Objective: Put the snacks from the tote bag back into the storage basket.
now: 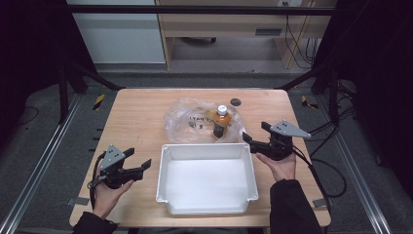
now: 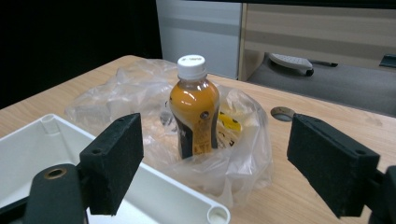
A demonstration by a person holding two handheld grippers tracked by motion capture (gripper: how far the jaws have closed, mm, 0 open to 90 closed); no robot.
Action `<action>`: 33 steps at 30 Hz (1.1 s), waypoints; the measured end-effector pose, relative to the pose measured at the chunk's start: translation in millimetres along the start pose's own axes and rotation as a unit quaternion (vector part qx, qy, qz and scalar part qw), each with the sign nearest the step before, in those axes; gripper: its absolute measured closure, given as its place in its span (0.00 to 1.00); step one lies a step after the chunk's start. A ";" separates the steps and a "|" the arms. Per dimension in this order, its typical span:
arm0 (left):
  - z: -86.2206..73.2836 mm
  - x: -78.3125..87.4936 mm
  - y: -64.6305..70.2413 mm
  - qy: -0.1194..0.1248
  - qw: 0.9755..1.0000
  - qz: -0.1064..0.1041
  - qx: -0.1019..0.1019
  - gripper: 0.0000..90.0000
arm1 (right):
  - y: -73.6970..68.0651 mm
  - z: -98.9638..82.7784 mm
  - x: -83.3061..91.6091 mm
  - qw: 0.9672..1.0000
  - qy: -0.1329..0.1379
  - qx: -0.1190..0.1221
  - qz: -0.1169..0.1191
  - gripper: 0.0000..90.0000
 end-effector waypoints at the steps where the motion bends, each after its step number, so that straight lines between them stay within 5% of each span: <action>1: 0.1 0.0 0.1 0.000 1.000 0.000 0.000 0.24 | -0.3 1.2 -0.9 1.000 0.000 -0.001 -0.001 0.21; 20: 1.7 -0.4 1.4 0.004 1.000 -0.001 -0.001 0.24 | -7.0 16.5 -40.9 1.000 -0.004 0.011 -0.007 0.23; 33: 1.0 -0.7 1.6 0.000 1.000 -0.001 -0.004 0.24 | -1.6 20.6 -52.7 1.000 -0.012 0.008 -0.018 0.24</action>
Point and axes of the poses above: each handheld gripper's, and its own axes: x roughly backward along the jaws, z roughly out of its top, y roughly to its right, the point moved 9 cm from there along -x, roughly forward along the jaws, and after that the axes turned 2 degrees about z, right-handed, at the moved point
